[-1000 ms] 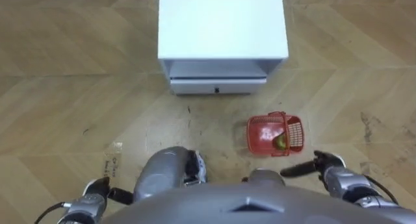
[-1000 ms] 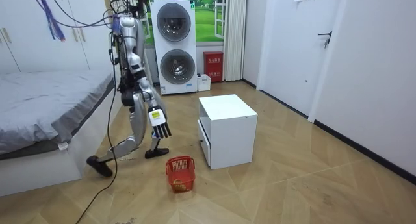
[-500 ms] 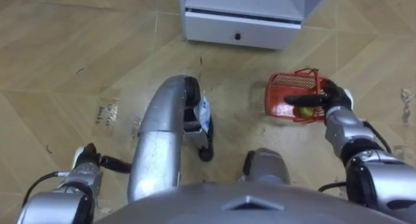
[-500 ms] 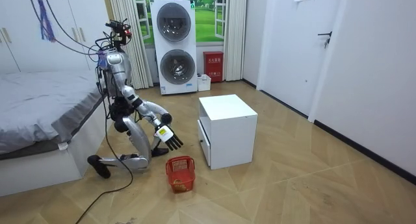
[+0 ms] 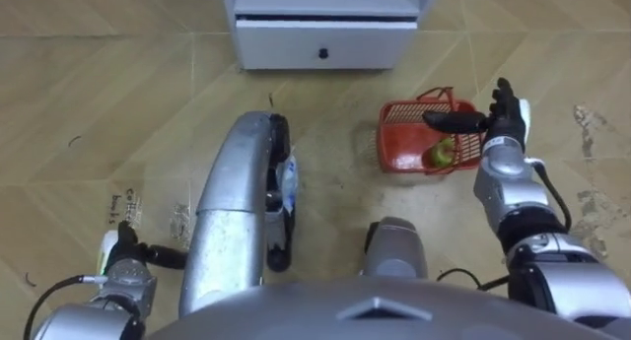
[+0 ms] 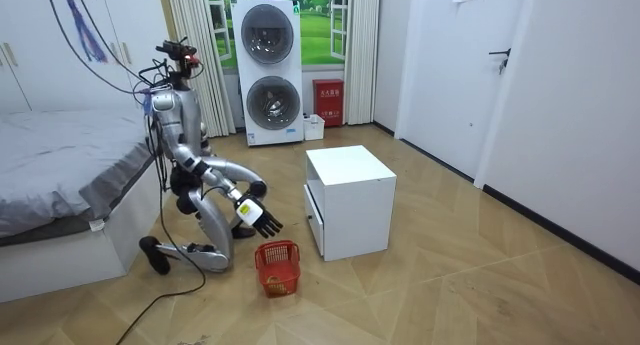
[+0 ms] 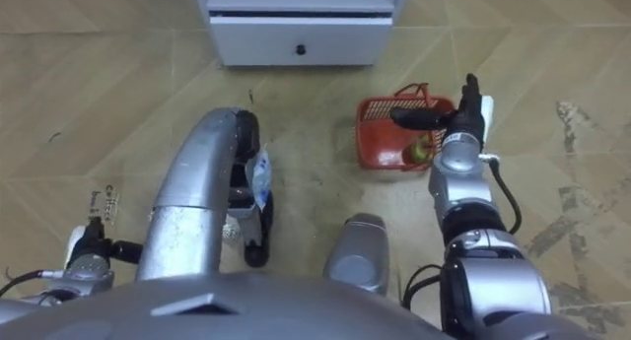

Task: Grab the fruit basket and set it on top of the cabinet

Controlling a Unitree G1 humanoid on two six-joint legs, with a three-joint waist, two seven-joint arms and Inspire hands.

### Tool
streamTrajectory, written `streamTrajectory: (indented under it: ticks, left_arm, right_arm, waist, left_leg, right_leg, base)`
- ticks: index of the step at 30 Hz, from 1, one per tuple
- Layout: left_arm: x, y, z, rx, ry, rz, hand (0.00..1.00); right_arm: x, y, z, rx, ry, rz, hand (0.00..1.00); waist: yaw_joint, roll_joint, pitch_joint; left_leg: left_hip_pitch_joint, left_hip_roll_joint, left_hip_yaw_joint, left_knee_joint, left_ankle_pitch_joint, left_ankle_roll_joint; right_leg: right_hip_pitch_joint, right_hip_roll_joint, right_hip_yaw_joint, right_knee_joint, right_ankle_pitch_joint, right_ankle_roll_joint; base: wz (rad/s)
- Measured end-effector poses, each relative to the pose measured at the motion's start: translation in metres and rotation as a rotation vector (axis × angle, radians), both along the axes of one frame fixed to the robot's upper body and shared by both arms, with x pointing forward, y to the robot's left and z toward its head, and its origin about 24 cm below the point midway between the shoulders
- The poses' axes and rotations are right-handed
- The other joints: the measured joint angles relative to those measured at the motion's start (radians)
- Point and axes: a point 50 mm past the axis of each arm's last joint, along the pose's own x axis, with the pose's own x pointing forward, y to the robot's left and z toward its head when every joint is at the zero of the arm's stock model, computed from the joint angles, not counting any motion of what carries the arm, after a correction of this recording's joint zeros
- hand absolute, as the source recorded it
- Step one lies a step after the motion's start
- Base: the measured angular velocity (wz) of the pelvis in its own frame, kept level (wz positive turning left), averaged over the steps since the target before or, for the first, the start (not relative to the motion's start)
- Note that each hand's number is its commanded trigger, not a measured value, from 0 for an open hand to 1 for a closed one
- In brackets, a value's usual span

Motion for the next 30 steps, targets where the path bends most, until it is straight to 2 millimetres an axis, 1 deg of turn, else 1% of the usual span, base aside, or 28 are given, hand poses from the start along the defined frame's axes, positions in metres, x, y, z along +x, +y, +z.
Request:
streamTrajectory:
  ticks: [1, 2, 3, 4, 5, 6, 8, 10, 13, 17, 20, 21, 23, 24, 26, 28, 30]
  left_arm:
    - [-0.004, -0.001, -0.001, -0.002, 0.017, -0.013, 0.0]
    - [-0.01, 0.0, -0.002, -0.007, 0.035, -0.011, 0.0]
    - [-0.011, 0.0, -0.002, -0.006, 0.037, -0.012, 0.0]
    - [-0.012, 0.001, -0.002, -0.004, 0.042, -0.02, 0.0]
    - [-0.012, -0.005, -0.004, -0.019, 0.047, -0.028, 0.0]
    - [-0.012, -0.009, -0.005, -0.034, 0.053, -0.038, 0.0]
    - [-0.012, -0.013, -0.007, -0.066, 0.067, -0.064, 0.0]
    - [-0.012, -0.014, -0.007, -0.07, 0.07, -0.073, 0.0]
    - [-0.013, -0.016, -0.008, -0.096, 0.074, -0.081, 0.0]
    - [-0.006, -0.018, -0.007, -0.1, 0.051, -0.088, 0.0]
    - [-0.004, -0.02, -0.007, -0.103, 0.046, -0.107, 0.0]
    - [-0.004, -0.02, -0.007, -0.104, 0.047, -0.111, 0.0]
    - [-0.001, -0.023, -0.008, -0.112, 0.039, -0.133, 0.0]
    - [-0.001, -0.024, -0.008, -0.115, 0.037, -0.136, 0.0]
    - [-0.004, -0.024, -0.008, -0.123, 0.044, -0.14, 0.0]
    - [-0.004, -0.025, -0.008, -0.133, 0.051, -0.151, 0.0]
    - [-0.004, -0.025, -0.008, -0.152, 0.057, -0.158, 0.0]
  right_arm:
    - [0.002, 0.001, 0.002, -0.008, -0.013, 0.005, 0.0]
    - [0.002, 0.001, 0.003, -0.013, -0.018, 0.007, 0.0]
    - [0.002, 0.001, 0.003, -0.019, -0.02, 0.009, 0.0]
    - [0.004, 0.002, 0.004, -0.035, -0.026, 0.018, 0.0]
    - [0.008, 0.0, 0.009, -0.054, -0.047, 0.034, 0.0]
    - [0.01, 0.001, 0.011, -0.063, -0.058, 0.045, 0.0]
    - [0.012, 0.005, 0.012, -0.074, -0.069, 0.074, 0.0]
    - [0.012, 0.006, 0.012, -0.085, -0.07, 0.09, 0.0]
    - [0.012, 0.001, 0.014, -0.102, -0.074, 0.086, 0.0]
    - [0.012, -0.003, 0.015, -0.113, -0.075, 0.076, 0.0]
    - [0.014, -0.003, 0.016, -0.106, -0.081, 0.075, 0.0]
    - [0.014, -0.003, 0.017, -0.104, -0.083, 0.074, 0.0]
    - [0.015, -0.007, 0.018, -0.098, -0.085, 0.063, 0.0]
    - [0.015, -0.007, 0.018, -0.097, -0.086, 0.063, 0.0]
    - [0.015, -0.006, 0.018, -0.08, -0.086, 0.061, 0.0]
    - [0.016, -0.009, 0.018, -0.074, -0.082, 0.05, 0.0]
    - [0.022, -0.014, 0.019, -0.07, -0.063, 0.036, 0.0]
  waist:
    - [-0.012, 0.001, 0.0013]
    - [-0.016, 0.0, 0.0012]
    - [-0.019, 0.0, 0.0014]
    - [-0.023, -0.002, 0.0021]
    - [-0.021, 0.015, 0.0098]
    - [-0.018, 0.019, 0.0134]
    - [-0.024, 0.021, 0.0114]
    - [-0.025, 0.018, 0.0107]
    - [-0.022, 0.017, 0.0091]
    - [-0.008, 0.022, 0.0098]
    - [0.005, 0.032, 0.0121]
    - [0.009, 0.034, 0.0115]
    - [0.024, 0.049, 0.0097]
    - [0.028, 0.052, 0.01]
    - [0.036, 0.05, 0.011]
    - [0.046, 0.052, 0.0105]
    - [0.051, 0.05, 0.0119]
  left_leg:
    - [-0.005, 0.0, 0.004, 0.0, 0.004, -0.007]
    - [-0.013, -0.001, 0.007, 0.001, 0.009, -0.021]
    - [-0.021, -0.003, 0.007, 0.003, 0.013, -0.03]
    - [-0.041, -0.006, 0.007, 0.015, 0.021, -0.045]
    - [-0.067, 0.004, -0.007, 0.034, 0.027, -0.059]
    - [-0.081, 0.005, -0.012, 0.032, 0.033, -0.071]
    - [-0.098, 0.007, -0.016, 0.008, 0.049, -0.1]
    - [-0.098, 0.007, -0.02, -0.003, 0.054, -0.111]
    - [-0.098, 0.008, -0.022, -0.005, 0.056, -0.114]
    - [-0.1, 0.011, -0.021, -0.005, 0.056, -0.114]
    - [-0.1, 0.019, -0.02, -0.006, 0.056, -0.114]
    - [-0.101, 0.021, -0.019, -0.006, 0.056, -0.114]
    - [-0.114, 0.028, -0.017, -0.007, 0.058, -0.118]
    - [-0.117, 0.031, -0.015, -0.008, 0.059, -0.119]
    - [-0.118, 0.035, -0.004, -0.016, 0.061, -0.123]
    - [-0.129, 0.039, -0.004, -0.017, 0.062, -0.126]
    - [-0.147, 0.042, -0.004, -0.016, 0.067, -0.128]
  right_leg:
    - [0.0, 0.0, 0.002, 0.009, -0.011, -0.006]
    - [-0.001, 0.0, 0.004, 0.021, -0.027, -0.016]
    - [0.0, 0.001, 0.001, 0.028, -0.037, -0.019]
    - [0.002, 0.001, -0.003, 0.05, -0.061, -0.031]
    - [-0.009, 0.021, -0.003, 0.073, -0.066, -0.04]
    - [-0.021, 0.029, -0.001, 0.077, -0.069, -0.041]
    - [-0.052, 0.035, -0.002, 0.085, -0.07, -0.039]
    - [-0.061, 0.037, -0.003, 0.088, -0.07, -0.039]
    - [-0.067, 0.039, -0.002, 0.09, -0.07, -0.039]
    - [-0.073, 0.038, 0.001, 0.093, -0.072, -0.041]
    - [-0.078, 0.042, 0.002, 0.097, -0.073, -0.043]
    - [-0.082, 0.042, 0.004, 0.099, -0.073, -0.043]
    - [-0.102, 0.045, 0.012, 0.107, -0.075, -0.046]
    - [-0.108, 0.046, 0.015, 0.11, -0.076, -0.045]
    - [-0.123, 0.043, 0.03, 0.115, -0.077, -0.043]
    - [-0.136, 0.046, 0.03, 0.119, -0.077, -0.043]
    - [-0.154, 0.048, 0.029, 0.124, -0.077, -0.042]
  base:
    - [0.15]
    - [0.17]
    - [0.22]
    - [0.13]
    - [0.04]
    - [-0.04]
    - [0.08]
    - [0.07]
    - [0.0]
    - [0.0]
    - [-0.01]
    - [-0.06]
    - [-0.05]
    - [-0.05]
    - [-0.06]
    - [0.0]
    - [0.05]
